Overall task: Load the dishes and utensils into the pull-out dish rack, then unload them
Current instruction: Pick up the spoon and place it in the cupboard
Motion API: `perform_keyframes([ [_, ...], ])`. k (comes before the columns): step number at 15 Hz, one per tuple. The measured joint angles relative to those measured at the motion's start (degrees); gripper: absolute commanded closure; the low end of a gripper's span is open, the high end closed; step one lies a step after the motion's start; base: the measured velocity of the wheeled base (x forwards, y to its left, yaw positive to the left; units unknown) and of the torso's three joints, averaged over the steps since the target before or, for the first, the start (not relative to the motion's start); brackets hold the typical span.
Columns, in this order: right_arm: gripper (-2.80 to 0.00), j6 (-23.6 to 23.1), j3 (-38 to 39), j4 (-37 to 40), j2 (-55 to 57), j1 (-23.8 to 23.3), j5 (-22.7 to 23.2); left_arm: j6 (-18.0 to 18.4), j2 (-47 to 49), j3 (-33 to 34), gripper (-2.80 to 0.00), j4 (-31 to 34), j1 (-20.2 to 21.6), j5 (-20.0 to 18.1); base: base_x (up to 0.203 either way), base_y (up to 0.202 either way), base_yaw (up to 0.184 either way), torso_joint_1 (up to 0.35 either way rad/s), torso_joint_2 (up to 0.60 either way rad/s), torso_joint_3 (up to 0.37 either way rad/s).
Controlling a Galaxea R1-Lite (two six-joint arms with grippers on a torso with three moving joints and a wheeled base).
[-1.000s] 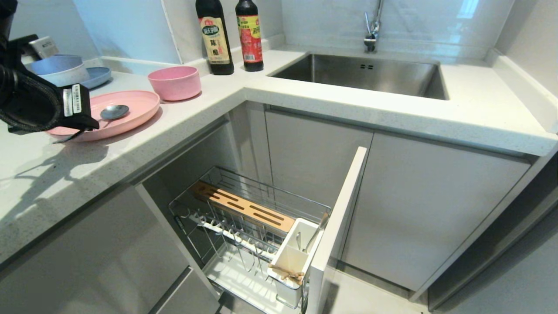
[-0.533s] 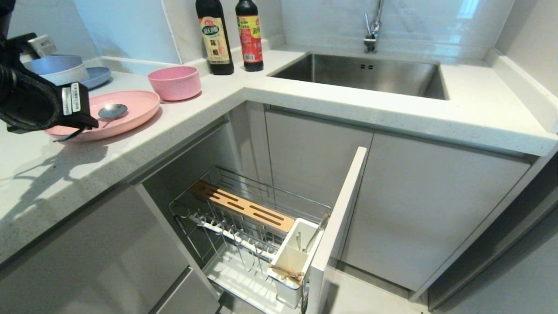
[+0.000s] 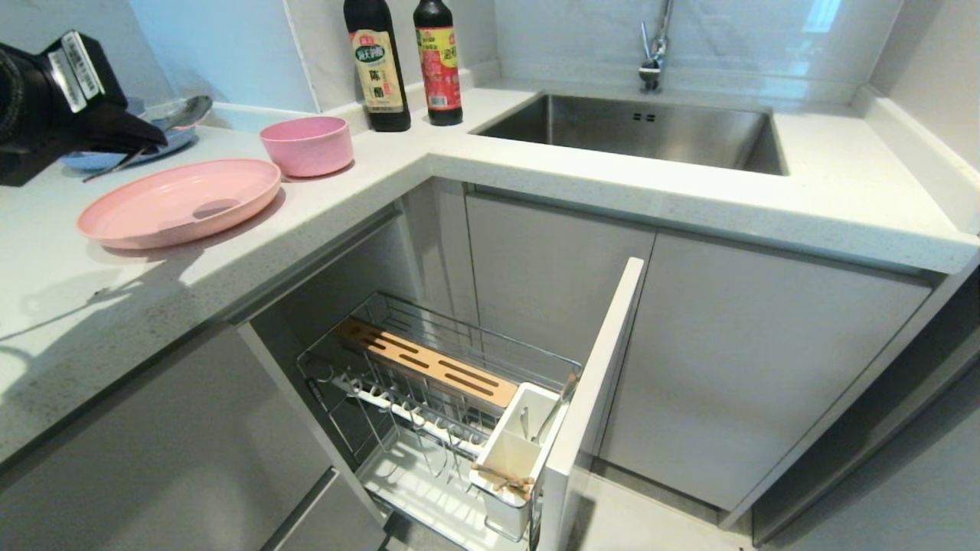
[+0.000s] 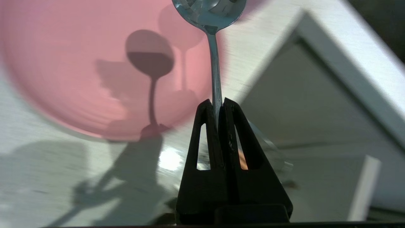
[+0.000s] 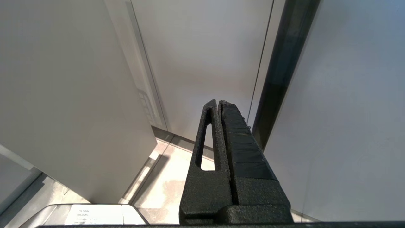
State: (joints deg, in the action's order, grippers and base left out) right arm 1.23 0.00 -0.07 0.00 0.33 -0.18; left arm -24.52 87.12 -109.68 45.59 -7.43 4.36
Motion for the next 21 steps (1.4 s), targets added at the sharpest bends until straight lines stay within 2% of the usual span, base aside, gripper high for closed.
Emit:
perform_keyframes([
  [3,0.00,-0.01,0.00,0.00,0.00,0.00,0.00,-6.99,-1.78,1.09,0.00,1.46,-11.28,0.08,0.000,0.000,0.000,0.000,0.00,0.000],
  [6,0.00,-0.02,0.00,0.00,0.00,0.00,0.00,-9.94,-1.83,3.70,0.00,6.62,-23.38,-0.16,0.000,0.000,0.000,0.000,0.00,0.000],
  [9,0.00,-0.02,0.00,0.00,0.00,0.00,0.00,-10.75,1.58,2.86,0.00,17.90,-30.15,-3.96,0.000,0.000,0.000,0.000,0.00,0.000],
  [11,0.00,0.00,0.00,0.00,0.00,-0.02,0.00,-10.20,4.72,1.08,0.00,24.01,-31.88,-7.23,0.000,0.000,0.000,0.000,0.00,0.000],
  [13,0.00,-0.01,0.00,0.00,0.00,0.00,0.01,-8.14,8.20,0.24,0.00,27.31,-32.48,-8.61,0.000,0.000,0.000,0.000,0.00,0.000],
  [18,0.00,-0.02,0.00,0.00,0.00,0.02,0.00,-5.28,15.94,-0.11,0.00,28.38,-32.72,-9.62,0.000,0.000,0.000,0.000,0.00,0.000],
  [21,0.00,0.00,0.00,0.00,0.00,0.00,0.00,0.22,20.19,-0.40,0.00,28.44,-32.72,-9.61,0.000,0.000,0.000,0.000,0.00,0.000],
])
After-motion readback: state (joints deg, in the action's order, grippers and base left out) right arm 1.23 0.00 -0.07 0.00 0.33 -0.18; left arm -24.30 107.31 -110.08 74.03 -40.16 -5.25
